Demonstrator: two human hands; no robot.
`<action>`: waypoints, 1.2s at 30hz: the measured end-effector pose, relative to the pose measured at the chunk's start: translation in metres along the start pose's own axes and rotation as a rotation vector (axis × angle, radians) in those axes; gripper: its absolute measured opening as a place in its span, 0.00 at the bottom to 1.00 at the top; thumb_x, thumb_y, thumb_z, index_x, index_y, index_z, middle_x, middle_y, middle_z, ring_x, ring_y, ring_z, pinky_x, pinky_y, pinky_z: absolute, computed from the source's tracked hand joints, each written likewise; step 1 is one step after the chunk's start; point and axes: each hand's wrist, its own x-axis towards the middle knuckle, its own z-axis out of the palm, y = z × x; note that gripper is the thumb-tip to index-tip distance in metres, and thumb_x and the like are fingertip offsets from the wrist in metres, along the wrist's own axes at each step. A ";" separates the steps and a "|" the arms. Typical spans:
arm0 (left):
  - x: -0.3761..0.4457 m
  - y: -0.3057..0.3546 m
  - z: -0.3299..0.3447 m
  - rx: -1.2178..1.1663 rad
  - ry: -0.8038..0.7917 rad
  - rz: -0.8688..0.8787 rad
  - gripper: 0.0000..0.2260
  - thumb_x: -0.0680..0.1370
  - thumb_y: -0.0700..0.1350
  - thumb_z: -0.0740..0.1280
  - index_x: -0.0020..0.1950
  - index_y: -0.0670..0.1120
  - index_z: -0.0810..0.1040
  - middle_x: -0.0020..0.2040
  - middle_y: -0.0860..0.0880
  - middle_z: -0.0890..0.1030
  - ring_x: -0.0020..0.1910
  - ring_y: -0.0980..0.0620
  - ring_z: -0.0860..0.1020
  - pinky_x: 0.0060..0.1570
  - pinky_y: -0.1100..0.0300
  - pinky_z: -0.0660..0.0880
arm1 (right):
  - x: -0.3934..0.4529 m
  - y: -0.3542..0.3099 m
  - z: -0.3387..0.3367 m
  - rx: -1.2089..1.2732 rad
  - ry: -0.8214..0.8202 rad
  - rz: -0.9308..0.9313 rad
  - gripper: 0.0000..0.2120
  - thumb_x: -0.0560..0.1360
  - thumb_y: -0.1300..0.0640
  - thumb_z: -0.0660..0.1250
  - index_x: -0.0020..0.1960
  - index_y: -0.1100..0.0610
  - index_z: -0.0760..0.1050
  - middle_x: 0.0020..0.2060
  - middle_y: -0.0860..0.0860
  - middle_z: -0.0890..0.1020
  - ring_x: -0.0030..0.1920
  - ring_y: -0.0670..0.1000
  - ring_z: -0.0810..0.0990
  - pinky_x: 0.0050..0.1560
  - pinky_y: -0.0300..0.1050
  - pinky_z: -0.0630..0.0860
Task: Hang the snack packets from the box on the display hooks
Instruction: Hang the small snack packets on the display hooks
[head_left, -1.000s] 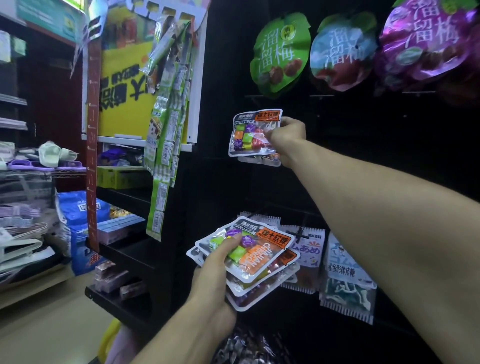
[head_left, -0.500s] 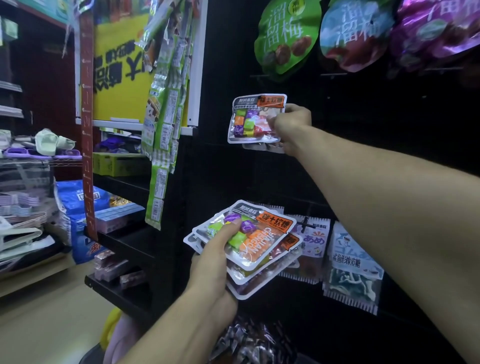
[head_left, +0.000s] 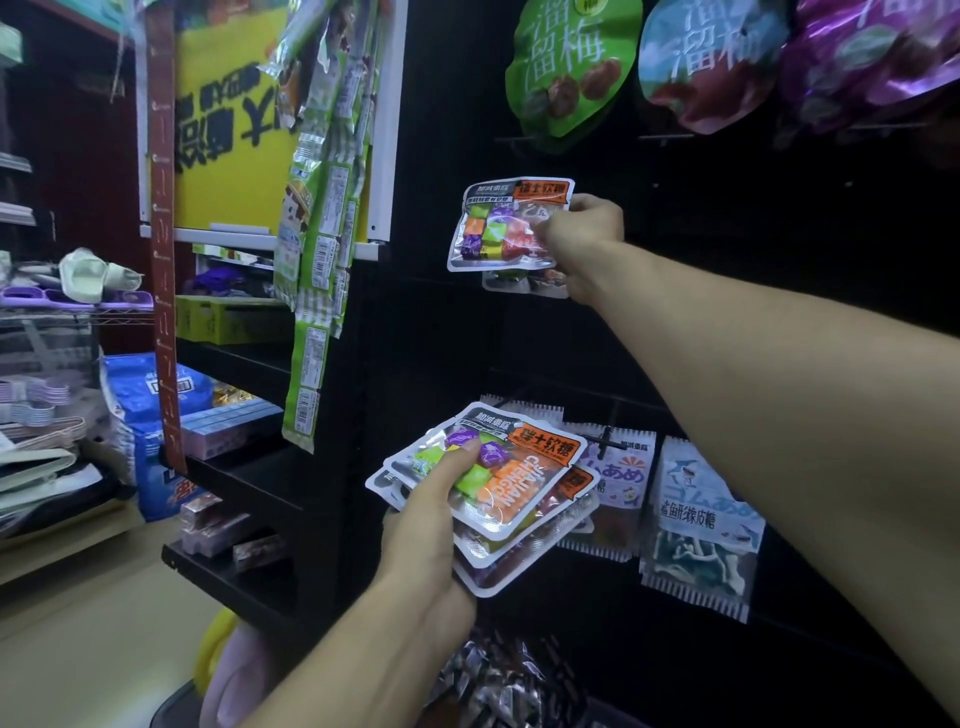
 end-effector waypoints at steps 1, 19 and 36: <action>-0.001 0.000 0.001 -0.003 -0.009 -0.002 0.29 0.64 0.48 0.79 0.65 0.41 0.85 0.54 0.37 0.88 0.52 0.35 0.88 0.36 0.46 0.85 | 0.000 0.000 0.000 0.007 0.007 -0.002 0.07 0.78 0.67 0.70 0.50 0.55 0.79 0.47 0.54 0.87 0.45 0.55 0.89 0.47 0.57 0.87; 0.008 0.000 -0.003 0.039 -0.113 0.017 0.22 0.68 0.47 0.79 0.60 0.40 0.87 0.52 0.36 0.88 0.44 0.36 0.89 0.36 0.46 0.85 | 0.036 0.031 0.000 -0.200 0.117 0.019 0.08 0.78 0.63 0.69 0.42 0.54 0.77 0.48 0.54 0.86 0.48 0.56 0.87 0.52 0.55 0.87; -0.003 -0.041 -0.024 0.002 0.047 -0.019 0.41 0.62 0.51 0.83 0.73 0.44 0.77 0.59 0.37 0.87 0.55 0.34 0.87 0.36 0.47 0.84 | -0.072 0.051 -0.058 -0.523 -0.293 -0.028 0.21 0.75 0.49 0.78 0.62 0.54 0.75 0.56 0.53 0.84 0.52 0.55 0.85 0.55 0.51 0.84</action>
